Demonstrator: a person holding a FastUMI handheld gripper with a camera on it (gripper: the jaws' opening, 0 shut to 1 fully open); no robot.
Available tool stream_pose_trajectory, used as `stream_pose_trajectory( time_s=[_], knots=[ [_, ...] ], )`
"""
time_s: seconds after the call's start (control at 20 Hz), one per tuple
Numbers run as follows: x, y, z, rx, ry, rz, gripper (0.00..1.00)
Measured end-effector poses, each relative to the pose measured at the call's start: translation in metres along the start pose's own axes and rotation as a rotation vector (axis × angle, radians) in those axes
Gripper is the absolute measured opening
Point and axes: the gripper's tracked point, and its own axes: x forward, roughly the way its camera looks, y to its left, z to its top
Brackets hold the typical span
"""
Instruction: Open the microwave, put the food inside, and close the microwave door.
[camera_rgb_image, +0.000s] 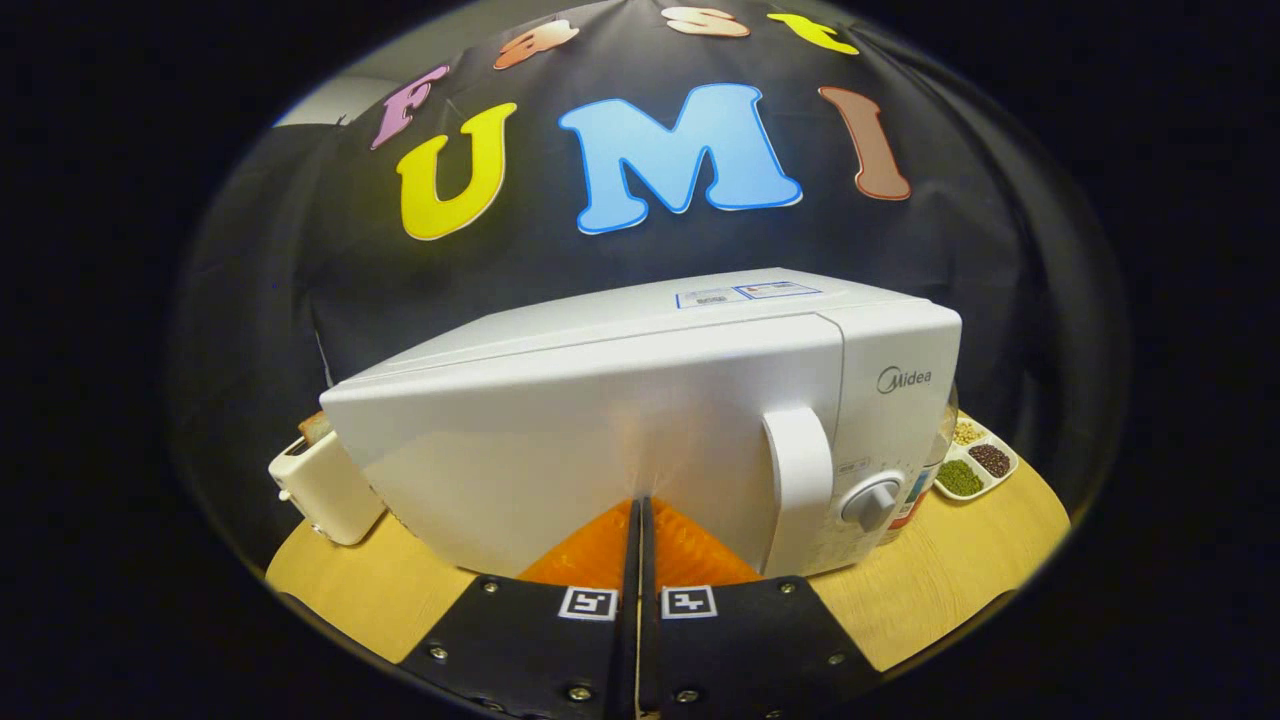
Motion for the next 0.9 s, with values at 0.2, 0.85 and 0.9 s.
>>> stream_pose_trajectory(
  time_s=[0.2, 0.85, 0.9],
  knots=[
    [-0.046, 0.012, 0.022, -0.046, -0.082, 0.007, 0.02],
    [-0.224, 0.029, 0.021, -0.155, -0.267, -0.025, 0.99],
    [-0.235, 0.029, 0.020, -0.162, -0.281, -0.035, 0.99]
  ],
)
